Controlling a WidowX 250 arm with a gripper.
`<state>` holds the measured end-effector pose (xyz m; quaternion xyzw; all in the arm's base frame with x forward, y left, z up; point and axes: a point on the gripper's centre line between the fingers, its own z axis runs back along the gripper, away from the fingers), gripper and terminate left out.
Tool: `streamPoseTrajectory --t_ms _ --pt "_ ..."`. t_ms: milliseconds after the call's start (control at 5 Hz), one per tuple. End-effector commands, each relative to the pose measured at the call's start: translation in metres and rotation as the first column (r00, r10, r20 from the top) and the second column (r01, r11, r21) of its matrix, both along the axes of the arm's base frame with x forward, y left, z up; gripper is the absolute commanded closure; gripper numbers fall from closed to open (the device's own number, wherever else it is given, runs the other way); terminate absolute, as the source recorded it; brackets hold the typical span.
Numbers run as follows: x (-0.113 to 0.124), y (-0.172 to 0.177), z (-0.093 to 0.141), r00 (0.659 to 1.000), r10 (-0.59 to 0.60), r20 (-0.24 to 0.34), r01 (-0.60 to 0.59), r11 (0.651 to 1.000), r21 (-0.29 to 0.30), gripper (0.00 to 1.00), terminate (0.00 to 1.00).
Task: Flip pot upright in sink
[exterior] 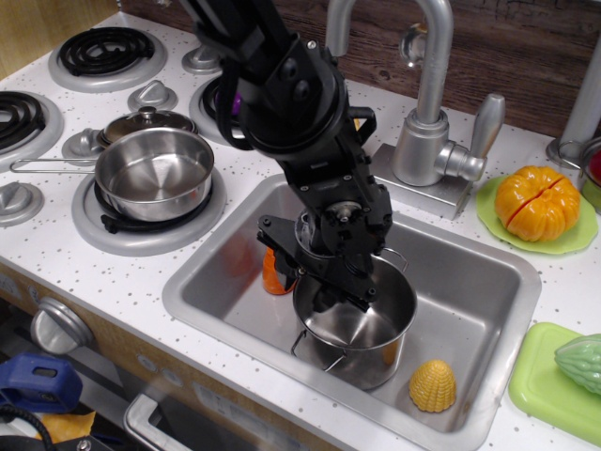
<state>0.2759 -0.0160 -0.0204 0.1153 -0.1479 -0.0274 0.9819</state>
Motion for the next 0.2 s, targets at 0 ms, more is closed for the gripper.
streamPoseTrajectory --t_ms 0 --pt "0.0081 -0.0026 0.0143 0.999 0.002 0.054 -0.001 1.0 -0.014 0.0 1.0"
